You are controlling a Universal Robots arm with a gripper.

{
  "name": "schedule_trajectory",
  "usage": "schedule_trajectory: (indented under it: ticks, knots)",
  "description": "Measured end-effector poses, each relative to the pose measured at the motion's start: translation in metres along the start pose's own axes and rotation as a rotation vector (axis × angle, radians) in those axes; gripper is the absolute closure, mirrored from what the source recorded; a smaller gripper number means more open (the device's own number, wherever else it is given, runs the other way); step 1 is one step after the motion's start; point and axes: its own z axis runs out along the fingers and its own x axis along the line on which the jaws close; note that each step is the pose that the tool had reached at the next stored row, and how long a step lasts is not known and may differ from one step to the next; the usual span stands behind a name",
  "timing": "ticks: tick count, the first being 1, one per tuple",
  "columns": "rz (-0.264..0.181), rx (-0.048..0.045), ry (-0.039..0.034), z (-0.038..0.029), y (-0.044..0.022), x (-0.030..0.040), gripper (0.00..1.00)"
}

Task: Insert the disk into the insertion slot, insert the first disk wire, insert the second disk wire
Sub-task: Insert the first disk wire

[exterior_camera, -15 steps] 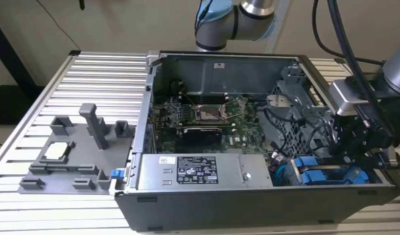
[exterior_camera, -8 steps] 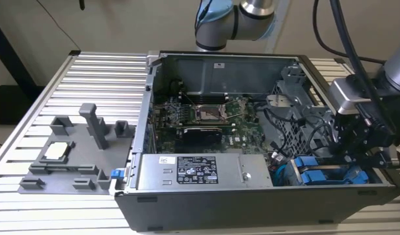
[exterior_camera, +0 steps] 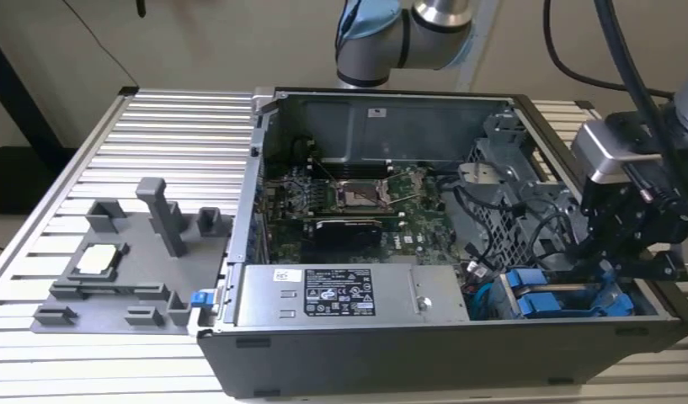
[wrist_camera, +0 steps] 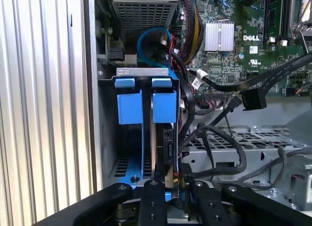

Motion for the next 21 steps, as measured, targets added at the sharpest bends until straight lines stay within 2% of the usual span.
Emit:
schedule_trajectory:
  ticks: [3,11,17,21]
  knots:
    - [0.0,0.0,0.0,-0.0084,-0.0006,-0.0006,0.73]
    - [0.0,0.0,0.0029,-0.0429,-0.0024,-0.0036,0.73]
    - [0.0,0.0,0.003,-0.0437,-0.0024,-0.0043,0.73]
    - [0.001,0.0001,0.0029,-0.043,-0.0014,-0.0141,0.73]
